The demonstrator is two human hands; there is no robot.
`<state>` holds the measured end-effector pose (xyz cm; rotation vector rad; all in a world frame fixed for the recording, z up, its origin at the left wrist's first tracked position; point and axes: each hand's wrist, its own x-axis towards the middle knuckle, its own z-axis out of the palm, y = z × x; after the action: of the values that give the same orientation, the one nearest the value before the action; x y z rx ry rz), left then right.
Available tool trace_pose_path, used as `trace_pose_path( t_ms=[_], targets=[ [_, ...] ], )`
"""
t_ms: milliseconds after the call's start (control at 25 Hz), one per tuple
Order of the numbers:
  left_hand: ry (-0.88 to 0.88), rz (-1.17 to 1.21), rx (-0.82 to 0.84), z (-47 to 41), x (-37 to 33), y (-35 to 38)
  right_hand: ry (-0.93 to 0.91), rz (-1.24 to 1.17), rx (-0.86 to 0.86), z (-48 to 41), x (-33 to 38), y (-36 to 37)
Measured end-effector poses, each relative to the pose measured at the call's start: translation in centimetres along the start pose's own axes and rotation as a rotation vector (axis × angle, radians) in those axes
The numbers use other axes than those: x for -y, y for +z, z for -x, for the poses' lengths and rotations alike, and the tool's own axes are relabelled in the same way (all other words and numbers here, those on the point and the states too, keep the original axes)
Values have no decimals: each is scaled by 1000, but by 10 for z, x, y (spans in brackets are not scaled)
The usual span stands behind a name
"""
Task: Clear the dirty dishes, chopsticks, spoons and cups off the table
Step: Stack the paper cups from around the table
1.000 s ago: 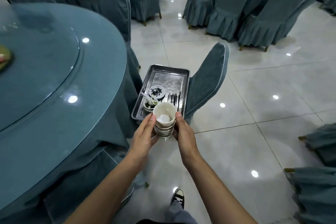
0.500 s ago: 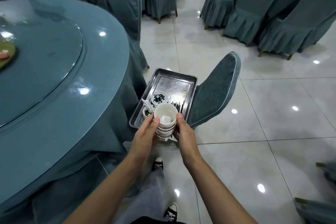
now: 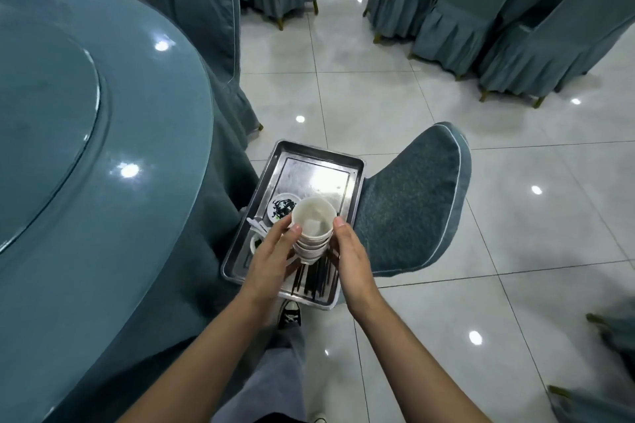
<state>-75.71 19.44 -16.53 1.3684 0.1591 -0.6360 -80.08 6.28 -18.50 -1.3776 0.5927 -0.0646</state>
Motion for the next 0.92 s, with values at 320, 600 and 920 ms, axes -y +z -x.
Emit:
trace_pose_path(
  t_ms=[320,600,920],
  targets=[
    [-79,-41,116,-138,-31,-2,12,-64,-92,-125,10,12],
    [-116,-75,127,-255,-6,4,25,-103,-162,-237,-23,3],
    [-148,-113,127,-354,67,-2,88,-115,-214,-332,-121,-13]
  ],
)
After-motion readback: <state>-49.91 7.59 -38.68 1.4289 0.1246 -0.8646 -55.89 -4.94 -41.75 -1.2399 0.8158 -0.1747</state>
